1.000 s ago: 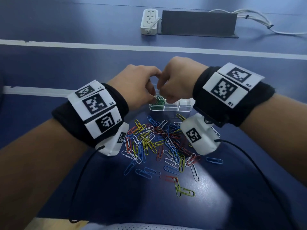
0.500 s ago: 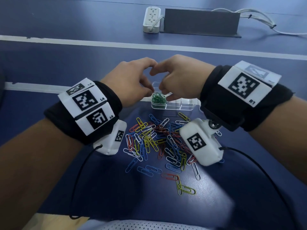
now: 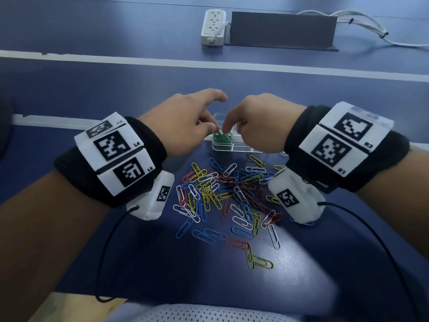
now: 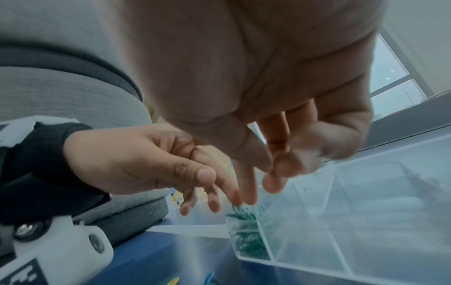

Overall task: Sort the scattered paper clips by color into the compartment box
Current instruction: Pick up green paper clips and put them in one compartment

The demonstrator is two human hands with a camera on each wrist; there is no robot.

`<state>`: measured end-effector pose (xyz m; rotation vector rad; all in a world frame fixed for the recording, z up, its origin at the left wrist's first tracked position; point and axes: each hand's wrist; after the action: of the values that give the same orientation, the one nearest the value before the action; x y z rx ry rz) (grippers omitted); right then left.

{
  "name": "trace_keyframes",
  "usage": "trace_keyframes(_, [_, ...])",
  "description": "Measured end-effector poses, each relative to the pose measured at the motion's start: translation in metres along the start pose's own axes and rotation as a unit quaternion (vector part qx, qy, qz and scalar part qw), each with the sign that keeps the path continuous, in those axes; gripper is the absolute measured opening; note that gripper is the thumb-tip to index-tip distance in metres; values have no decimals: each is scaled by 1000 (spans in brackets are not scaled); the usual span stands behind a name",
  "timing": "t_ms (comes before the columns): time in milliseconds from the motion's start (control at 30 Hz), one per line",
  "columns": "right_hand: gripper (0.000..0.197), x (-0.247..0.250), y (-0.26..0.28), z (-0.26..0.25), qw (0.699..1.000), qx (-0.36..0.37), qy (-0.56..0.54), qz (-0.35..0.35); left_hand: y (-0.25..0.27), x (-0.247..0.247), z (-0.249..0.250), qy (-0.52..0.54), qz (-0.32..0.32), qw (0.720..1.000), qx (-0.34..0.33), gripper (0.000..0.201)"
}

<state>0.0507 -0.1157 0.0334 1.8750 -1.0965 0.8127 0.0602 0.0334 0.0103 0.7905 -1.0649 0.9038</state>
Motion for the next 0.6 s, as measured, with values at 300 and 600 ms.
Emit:
trace_keyframes(300, [42,-4,2,2,999,34,23,-6,9,1,-3,-3,-28,1000,-7,45])
trace_keyframes(600, [21,-15,3,1,997,68,-4,24,23,2,-11,-76,-65,995,-1,6])
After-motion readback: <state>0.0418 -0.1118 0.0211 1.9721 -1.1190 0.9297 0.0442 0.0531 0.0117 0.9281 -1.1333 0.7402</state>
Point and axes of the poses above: each hand's wrist, its own y-axis away from the middle knuckle, its own x-axis out of the back of the hand, z = x × y, and after that the axes turned 15 degrees about -y, right-handed
